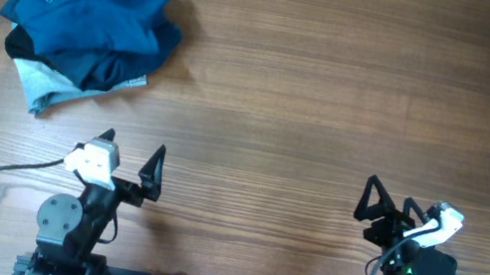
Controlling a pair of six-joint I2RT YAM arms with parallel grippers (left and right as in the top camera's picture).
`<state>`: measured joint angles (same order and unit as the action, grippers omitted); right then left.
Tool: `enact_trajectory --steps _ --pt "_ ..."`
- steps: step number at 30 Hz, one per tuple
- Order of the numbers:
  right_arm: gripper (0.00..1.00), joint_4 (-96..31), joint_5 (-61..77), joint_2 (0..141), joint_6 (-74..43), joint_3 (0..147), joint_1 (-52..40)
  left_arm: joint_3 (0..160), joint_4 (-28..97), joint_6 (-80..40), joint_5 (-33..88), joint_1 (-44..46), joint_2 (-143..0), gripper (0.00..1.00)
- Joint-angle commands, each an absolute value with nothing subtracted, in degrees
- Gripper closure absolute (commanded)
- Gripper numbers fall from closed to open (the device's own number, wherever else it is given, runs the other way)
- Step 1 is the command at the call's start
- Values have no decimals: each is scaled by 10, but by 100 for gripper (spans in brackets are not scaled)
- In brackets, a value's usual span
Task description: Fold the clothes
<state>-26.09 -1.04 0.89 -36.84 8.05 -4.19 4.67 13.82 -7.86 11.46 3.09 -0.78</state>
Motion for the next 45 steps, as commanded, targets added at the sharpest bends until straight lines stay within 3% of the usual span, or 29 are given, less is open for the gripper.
enact_trajectory --steps 1,14,20,26,29,33,39,45 --pt "0 -262 7 3 -476 83 -43 43 135 -82 135 34 -4 0" --pt "0 -262 36 3 -471 83 -43 43 134 -82 156 34 -4 0" --pt "0 -259 68 15 -343 83 -43 43 134 -82 156 34 -4 0" --pt "0 -186 232 68 -315 123 -43 126 131 -170 142 34 -23 0" --pt "0 -192 231 153 -277 195 -43 207 159 -165 119 34 -99 0" --pt "1 -254 210 335 -270 344 -43 379 274 -161 119 34 -303 0" --pt "0 -465 62 625 -269 568 -32 645 474 -115 119 34 -584 0" --pt "0 -528 -32 863 -241 709 98 730 534 -81 132 35 -696 0"
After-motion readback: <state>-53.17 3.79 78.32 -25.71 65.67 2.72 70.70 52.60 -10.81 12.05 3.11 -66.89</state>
